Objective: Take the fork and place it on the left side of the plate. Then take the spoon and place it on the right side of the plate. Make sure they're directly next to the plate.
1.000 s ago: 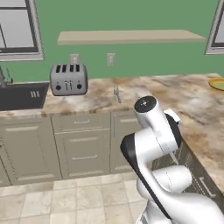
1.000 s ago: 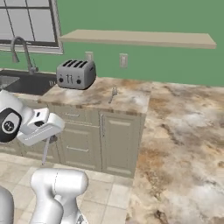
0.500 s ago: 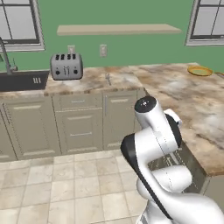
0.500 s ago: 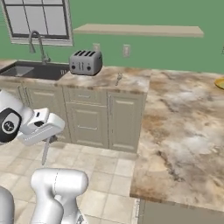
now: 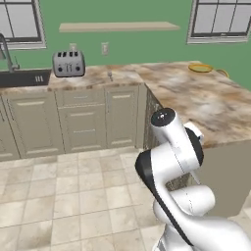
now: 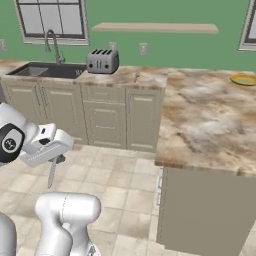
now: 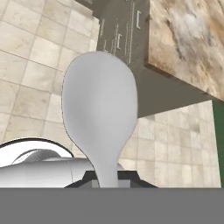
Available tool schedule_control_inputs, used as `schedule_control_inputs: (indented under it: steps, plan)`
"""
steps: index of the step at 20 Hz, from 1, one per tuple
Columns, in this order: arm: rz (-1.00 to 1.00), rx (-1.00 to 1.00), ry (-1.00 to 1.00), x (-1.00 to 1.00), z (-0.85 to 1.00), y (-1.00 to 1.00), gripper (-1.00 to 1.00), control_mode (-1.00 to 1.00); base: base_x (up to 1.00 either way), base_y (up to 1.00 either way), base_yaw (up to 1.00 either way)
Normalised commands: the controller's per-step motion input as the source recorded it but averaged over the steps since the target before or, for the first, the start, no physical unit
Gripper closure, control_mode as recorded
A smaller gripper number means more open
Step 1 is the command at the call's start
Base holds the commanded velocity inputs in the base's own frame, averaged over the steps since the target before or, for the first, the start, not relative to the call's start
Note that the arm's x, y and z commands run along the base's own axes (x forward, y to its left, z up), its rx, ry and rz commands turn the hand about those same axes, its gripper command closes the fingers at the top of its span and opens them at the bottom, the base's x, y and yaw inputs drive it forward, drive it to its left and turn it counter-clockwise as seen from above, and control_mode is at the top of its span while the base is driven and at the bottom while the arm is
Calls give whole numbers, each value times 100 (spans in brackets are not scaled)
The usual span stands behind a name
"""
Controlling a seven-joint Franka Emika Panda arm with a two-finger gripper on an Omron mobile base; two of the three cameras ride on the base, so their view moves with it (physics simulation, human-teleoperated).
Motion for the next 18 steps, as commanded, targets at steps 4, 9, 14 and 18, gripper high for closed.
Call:
schedule_control_inputs:
  steps: [4, 9, 14, 18]
  plan:
    - [0, 0, 0, 0, 0, 0, 100, 100, -70, -1, -5]
    - [0, 0, 0, 0, 0, 0, 100, 100, -3, -58, 2]
    - [0, 0, 0, 0, 0, 0, 100, 100, 6, -99, 8]
    - [0, 0, 0, 0, 0, 0, 100, 100, 10, -100, 8]
